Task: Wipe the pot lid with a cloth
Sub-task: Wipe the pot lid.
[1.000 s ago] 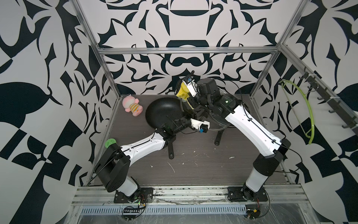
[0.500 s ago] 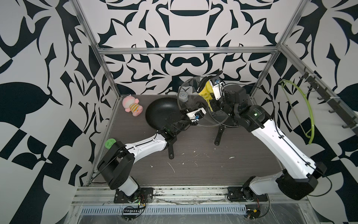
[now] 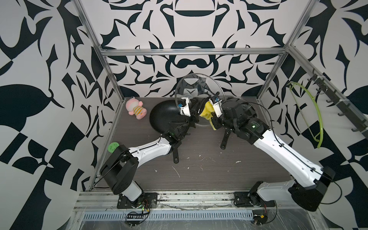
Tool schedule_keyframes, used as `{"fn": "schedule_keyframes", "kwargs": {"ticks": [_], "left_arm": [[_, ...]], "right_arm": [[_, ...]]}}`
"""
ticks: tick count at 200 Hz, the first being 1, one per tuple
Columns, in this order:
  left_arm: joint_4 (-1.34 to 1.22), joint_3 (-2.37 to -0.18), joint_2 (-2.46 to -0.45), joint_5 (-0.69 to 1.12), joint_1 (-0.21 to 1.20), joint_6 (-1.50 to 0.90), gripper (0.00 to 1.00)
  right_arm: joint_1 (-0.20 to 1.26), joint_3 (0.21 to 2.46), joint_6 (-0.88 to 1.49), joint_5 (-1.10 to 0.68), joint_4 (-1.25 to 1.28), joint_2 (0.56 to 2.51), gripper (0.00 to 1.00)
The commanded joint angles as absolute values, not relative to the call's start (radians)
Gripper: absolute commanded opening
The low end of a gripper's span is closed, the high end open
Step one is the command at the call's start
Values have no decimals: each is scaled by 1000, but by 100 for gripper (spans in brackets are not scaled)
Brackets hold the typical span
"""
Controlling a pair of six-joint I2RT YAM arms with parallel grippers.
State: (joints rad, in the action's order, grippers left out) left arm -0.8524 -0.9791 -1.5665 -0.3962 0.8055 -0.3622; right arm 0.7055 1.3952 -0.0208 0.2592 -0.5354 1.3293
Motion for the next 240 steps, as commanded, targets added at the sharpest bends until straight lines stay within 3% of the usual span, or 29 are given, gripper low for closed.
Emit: {"fn": "schedule_keyframes", "kwargs": {"ticks": [1,51,119,198,240], "left_arm": [[-1056,-1078,-1544,-410,813,-576,0],[-1048,-1073,-1532,-441,813,-460,0],[-1074,-1048,-1528,-333,813,184,0],[-900,-1041,-1490,-46,813,933,0],[-857,-1031,-1478,-16,815,1003,0]], "right_arm": [[747,1400,25,228,-468,1365,0],[752,1408,26,325,-431,1342,0],[696,1504,-44,377,-451,1299,0],[680,1842,-164,271,-599,1517,0],[695,1904,-153,224,-601,1603,0]]}}
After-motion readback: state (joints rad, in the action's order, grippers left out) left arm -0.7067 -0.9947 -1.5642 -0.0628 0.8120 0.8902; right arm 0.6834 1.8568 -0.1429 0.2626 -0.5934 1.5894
